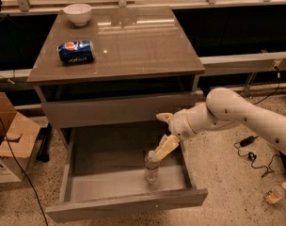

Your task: Pick water bottle from middle drawer and place on counter

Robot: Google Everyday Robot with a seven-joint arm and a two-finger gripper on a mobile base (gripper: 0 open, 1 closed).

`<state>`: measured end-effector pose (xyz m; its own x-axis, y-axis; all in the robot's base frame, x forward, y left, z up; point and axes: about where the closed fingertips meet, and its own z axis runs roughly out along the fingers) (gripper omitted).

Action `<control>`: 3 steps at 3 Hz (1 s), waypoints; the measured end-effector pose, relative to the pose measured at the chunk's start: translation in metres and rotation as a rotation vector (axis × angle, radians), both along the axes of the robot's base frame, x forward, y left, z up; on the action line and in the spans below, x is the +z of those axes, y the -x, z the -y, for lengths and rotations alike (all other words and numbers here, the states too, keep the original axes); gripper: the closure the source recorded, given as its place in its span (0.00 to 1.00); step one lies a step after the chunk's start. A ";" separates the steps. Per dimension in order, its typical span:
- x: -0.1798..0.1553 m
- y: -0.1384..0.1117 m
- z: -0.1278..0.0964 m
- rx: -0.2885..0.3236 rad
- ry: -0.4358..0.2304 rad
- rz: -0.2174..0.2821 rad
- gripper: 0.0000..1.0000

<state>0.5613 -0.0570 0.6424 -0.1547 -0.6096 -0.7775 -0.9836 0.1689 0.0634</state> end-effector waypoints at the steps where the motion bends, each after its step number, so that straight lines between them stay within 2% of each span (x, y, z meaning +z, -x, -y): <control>1: -0.026 -0.013 -0.004 0.000 -0.013 -0.009 0.00; 3: -0.092 -0.020 -0.005 -0.011 -0.015 -0.090 0.00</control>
Offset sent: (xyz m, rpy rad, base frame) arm 0.0217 -0.0003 -0.0936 0.0125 0.0899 -0.0199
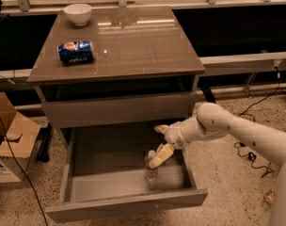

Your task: Pick water bottle from middle drawer and place on counter

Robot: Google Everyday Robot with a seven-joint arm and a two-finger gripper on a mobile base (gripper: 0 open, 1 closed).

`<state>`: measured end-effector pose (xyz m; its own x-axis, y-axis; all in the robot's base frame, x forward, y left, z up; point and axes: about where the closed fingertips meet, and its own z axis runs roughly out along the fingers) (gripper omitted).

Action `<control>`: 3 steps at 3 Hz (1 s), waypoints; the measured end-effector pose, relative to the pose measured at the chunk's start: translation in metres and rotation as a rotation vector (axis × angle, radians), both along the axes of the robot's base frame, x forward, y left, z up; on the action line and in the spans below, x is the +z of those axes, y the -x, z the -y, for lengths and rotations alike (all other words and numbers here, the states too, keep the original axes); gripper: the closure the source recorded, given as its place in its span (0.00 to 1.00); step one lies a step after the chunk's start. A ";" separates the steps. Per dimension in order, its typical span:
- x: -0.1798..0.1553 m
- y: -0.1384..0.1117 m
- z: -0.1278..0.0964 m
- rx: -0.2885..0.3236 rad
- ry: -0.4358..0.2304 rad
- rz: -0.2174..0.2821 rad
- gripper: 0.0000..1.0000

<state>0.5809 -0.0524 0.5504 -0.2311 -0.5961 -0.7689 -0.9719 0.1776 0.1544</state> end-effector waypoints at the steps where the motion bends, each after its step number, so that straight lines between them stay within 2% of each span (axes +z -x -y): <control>1: 0.015 0.031 -0.016 -0.004 -0.036 -0.002 0.19; 2: 0.003 0.067 -0.033 0.040 -0.041 -0.048 0.16; 3: 0.003 0.067 -0.032 0.040 -0.040 -0.049 0.00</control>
Offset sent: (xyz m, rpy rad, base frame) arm -0.2312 0.1131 0.1233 0.2691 0.0003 -0.0361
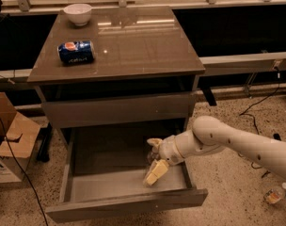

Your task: Pick water bottle from middle drawer and place on counter

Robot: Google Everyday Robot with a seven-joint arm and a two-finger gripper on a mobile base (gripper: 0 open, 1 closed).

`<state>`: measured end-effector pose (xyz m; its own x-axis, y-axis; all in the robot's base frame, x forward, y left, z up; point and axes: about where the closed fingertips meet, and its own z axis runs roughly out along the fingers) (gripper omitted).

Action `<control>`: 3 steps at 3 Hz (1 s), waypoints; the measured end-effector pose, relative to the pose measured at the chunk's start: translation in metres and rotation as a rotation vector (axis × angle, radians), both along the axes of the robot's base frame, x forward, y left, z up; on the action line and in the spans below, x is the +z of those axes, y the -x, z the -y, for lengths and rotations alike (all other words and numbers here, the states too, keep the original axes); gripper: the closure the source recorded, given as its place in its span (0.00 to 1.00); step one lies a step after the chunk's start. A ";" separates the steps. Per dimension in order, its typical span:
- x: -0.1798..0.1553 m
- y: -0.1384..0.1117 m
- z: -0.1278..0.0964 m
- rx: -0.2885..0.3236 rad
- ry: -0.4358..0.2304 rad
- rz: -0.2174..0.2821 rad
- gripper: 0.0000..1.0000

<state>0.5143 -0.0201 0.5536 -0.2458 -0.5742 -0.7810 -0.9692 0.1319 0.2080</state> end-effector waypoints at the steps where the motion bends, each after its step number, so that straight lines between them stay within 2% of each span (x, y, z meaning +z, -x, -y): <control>1: 0.003 -0.005 0.002 0.004 0.001 0.012 0.00; 3: 0.014 -0.013 0.005 0.024 0.020 0.060 0.00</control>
Offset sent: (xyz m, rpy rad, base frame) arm 0.0171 -0.0111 0.0242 -0.0120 -0.0796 0.0145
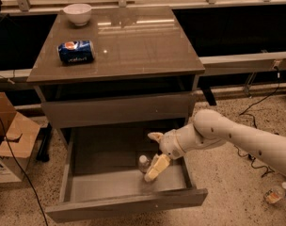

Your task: Pick water bottle from middle drawer and place on counter

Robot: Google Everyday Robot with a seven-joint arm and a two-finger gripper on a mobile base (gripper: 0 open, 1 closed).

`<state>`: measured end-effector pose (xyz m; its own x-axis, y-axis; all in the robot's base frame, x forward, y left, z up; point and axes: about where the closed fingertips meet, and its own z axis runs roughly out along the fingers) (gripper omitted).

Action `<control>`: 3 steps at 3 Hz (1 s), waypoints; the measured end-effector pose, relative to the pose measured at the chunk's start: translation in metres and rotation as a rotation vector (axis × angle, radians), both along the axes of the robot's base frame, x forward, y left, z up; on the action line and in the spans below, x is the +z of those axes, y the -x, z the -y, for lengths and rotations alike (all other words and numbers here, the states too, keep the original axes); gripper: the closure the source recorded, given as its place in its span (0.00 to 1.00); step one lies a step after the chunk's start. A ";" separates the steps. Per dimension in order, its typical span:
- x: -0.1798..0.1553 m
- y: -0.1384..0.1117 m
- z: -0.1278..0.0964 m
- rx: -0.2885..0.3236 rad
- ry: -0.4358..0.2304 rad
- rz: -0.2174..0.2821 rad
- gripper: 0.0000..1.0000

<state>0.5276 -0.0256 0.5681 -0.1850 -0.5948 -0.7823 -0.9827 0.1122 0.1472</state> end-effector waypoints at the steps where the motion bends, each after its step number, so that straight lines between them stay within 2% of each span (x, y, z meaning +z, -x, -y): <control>1: -0.015 -0.011 0.008 -0.002 0.004 0.006 0.00; 3: -0.063 -0.030 0.016 -0.013 -0.012 -0.022 0.00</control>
Offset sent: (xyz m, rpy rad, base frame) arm 0.0407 -0.0307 -0.0584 0.0179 0.0035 -0.0269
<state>0.5575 -0.0416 0.5049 -0.2103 -0.5830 -0.7848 -0.9776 0.1235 0.1703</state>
